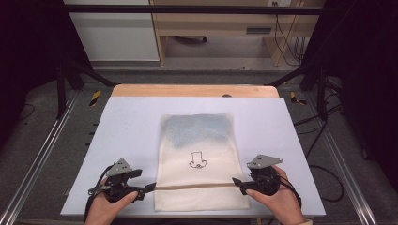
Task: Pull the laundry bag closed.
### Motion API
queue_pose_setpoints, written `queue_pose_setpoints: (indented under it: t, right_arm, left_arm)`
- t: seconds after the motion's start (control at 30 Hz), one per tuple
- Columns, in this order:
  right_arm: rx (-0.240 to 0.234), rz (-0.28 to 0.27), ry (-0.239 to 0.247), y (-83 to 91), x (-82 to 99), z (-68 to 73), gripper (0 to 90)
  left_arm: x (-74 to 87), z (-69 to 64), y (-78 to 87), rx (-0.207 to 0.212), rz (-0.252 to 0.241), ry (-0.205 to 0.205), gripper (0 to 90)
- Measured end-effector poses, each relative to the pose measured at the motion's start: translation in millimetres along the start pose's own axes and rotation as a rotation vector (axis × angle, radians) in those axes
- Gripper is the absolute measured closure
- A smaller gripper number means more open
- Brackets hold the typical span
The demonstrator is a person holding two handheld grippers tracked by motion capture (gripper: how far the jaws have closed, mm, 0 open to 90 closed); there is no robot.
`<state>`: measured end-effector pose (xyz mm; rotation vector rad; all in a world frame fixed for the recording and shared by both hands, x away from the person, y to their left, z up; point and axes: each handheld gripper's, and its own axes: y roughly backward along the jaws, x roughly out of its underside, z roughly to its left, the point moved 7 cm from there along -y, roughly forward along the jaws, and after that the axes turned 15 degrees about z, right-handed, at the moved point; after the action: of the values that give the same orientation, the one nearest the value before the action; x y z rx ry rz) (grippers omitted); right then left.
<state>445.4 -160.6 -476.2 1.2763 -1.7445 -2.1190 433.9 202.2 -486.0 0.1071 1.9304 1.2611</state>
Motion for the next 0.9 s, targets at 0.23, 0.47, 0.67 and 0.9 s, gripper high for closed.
queue_pose_setpoints:
  t: [0.23, 0.47, 0.67, 0.9]
  right_arm:
    - [0.051, -0.043, -0.085, 12.7, -32.0, -20.6, 10.4]
    - [0.053, -0.056, -0.089, 16.2, -52.6, -27.5, 9.6]
    - [0.058, -0.051, -0.079, 12.4, -57.9, -27.1, 8.8]
    - [0.071, -0.053, -0.094, 12.7, -51.0, -34.5, 8.6]
  left_arm:
    - [-13.9, 19.6, 16.4, -0.078, -0.016, -0.007, 9.3]
    - [-19.4, 26.9, 17.9, -0.138, 0.034, -0.070, 6.1]
    - [-25.2, 30.9, 17.2, -0.151, 0.053, -0.081, 5.5]
    - [-31.5, 47.9, 30.4, -0.182, 0.038, -0.073, 5.0]
